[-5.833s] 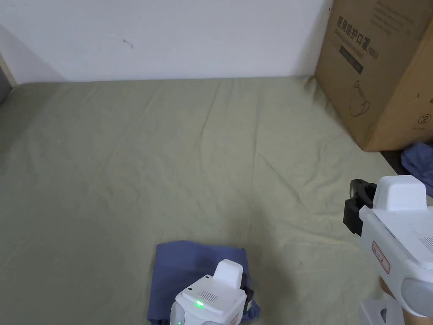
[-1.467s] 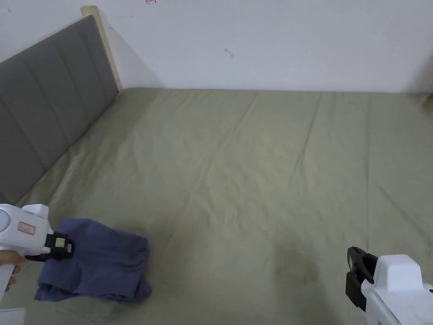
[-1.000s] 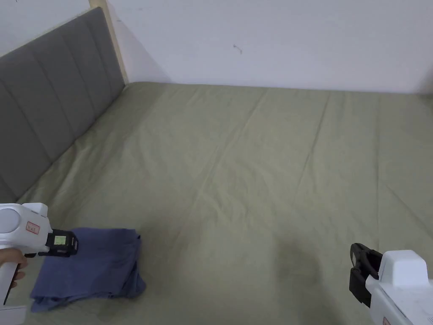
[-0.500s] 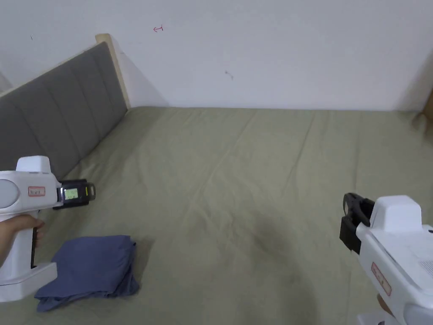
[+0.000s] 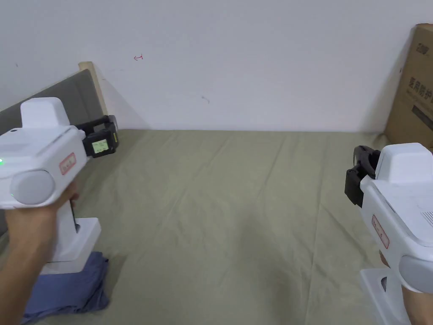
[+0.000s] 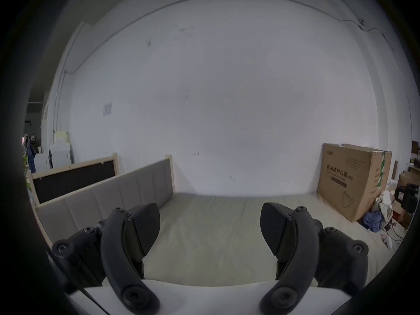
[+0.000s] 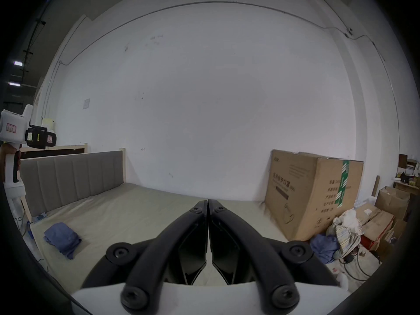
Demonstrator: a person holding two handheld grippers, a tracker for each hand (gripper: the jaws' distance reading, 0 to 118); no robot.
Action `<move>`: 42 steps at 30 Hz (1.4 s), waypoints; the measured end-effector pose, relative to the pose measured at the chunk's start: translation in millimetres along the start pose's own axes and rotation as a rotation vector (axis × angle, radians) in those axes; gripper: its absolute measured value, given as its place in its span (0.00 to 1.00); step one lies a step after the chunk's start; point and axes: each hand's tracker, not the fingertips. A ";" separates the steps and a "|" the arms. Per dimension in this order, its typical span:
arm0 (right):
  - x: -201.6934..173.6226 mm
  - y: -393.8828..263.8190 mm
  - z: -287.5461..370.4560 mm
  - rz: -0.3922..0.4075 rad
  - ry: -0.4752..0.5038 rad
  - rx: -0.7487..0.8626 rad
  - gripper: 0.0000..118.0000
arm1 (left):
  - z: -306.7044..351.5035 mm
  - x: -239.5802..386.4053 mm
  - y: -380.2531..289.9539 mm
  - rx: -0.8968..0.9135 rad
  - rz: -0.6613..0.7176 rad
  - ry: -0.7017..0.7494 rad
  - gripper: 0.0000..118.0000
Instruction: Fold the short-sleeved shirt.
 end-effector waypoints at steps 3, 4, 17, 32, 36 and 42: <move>10.9 -0.6 4.8 -0.005 -0.020 0.012 0.00 | 10.3 33.6 -14.1 0.046 -0.028 -0.008 0.79; 13.9 -1.6 6.5 -0.006 -0.027 0.016 0.00 | 13.2 43.9 -19.9 0.052 -0.033 -0.009 0.77; 27.7 -20.0 20.1 -0.025 -0.088 0.016 0.00 | 23.3 111.3 -87.7 0.073 -0.039 -0.146 0.00; 23.0 -23.2 20.2 -0.021 -0.092 0.003 0.00 | 27.6 109.4 -94.6 0.064 -0.040 -0.169 0.00; 20.8 -22.4 20.4 -0.018 -0.088 0.005 0.00 | 30.3 109.2 -95.4 0.069 -0.060 -0.165 0.00; 18.0 -21.9 20.6 -0.012 -0.084 0.007 0.00 | 30.6 106.9 -97.3 0.064 -0.047 -0.168 0.00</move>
